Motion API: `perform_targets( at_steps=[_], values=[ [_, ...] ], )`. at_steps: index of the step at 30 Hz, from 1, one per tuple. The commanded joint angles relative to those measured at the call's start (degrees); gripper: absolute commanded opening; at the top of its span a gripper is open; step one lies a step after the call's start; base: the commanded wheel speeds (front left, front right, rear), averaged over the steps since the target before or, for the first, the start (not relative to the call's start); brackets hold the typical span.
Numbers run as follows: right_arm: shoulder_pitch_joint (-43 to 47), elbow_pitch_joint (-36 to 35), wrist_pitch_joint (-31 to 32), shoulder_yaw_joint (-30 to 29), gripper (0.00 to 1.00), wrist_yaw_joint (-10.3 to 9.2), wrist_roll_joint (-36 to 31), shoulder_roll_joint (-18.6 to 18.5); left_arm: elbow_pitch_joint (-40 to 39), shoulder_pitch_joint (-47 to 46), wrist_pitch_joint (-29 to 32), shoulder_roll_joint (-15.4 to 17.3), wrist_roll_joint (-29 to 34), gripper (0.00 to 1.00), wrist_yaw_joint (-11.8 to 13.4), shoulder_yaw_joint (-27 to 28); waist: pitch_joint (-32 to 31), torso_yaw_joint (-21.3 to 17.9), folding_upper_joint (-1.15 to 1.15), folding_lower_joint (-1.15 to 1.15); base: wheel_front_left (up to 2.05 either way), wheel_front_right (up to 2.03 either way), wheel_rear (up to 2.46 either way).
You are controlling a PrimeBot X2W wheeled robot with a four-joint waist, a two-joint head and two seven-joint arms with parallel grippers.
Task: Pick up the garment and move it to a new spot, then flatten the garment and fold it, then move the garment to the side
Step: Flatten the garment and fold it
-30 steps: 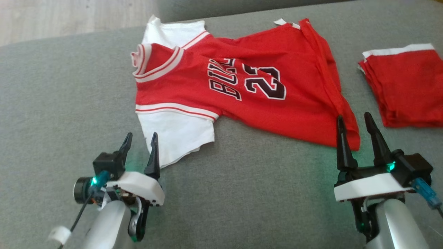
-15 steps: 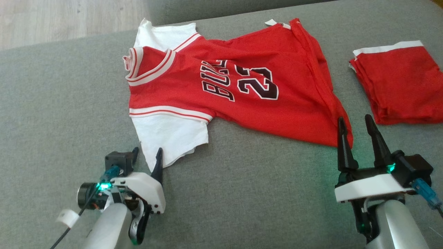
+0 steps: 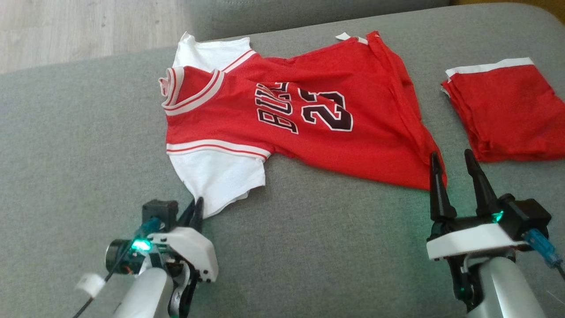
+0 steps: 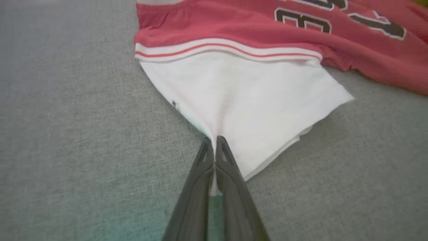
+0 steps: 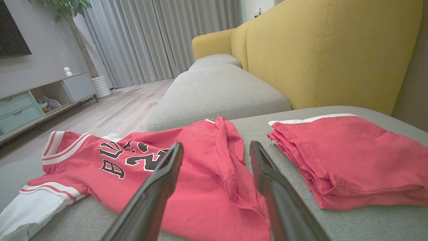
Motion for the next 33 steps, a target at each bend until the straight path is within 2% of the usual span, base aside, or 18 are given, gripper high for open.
perform_targets(
  at_steps=[1,8,14,25,33],
  values=[
    [-0.9,-1.3,-0.5,1.0,1.00,-0.04,0.3,-0.2,-3.1,-1.0,-2.8,1.1,-0.5,0.00,0.4,2.6,-0.5,-0.1,0.00,0.00,0.00,0.00,0.00],
    [2.0,4.0,-0.5,0.0,1.00,-0.04,-1.0,-0.2,-7.5,-0.7,-15.4,0.8,-1.4,0.00,1.0,5.9,-2.7,-0.1,0.00,0.00,0.00,0.00,0.00],
    [0.6,10.5,-0.1,-0.6,1.00,-0.04,-0.4,-0.2,-9.5,-0.6,-20.9,0.6,-1.4,0.00,1.1,7.0,-3.1,0.4,0.00,0.00,0.00,0.00,0.00],
    [-6.4,23.8,1.9,-3.0,1.00,-0.04,3.3,-0.2,-10.9,-0.4,-23.3,0.1,-1.0,0.00,-0.5,5.8,-2.4,2.0,0.00,0.00,0.00,0.00,0.00],
    [-10.7,31.8,1.3,-1.6,1.00,-0.04,4.3,-0.2,-10.7,-0.7,-23.6,0.0,-0.8,0.00,-0.9,5.2,-2.2,2.3,0.00,0.00,0.00,0.00,0.00]
  ],
)
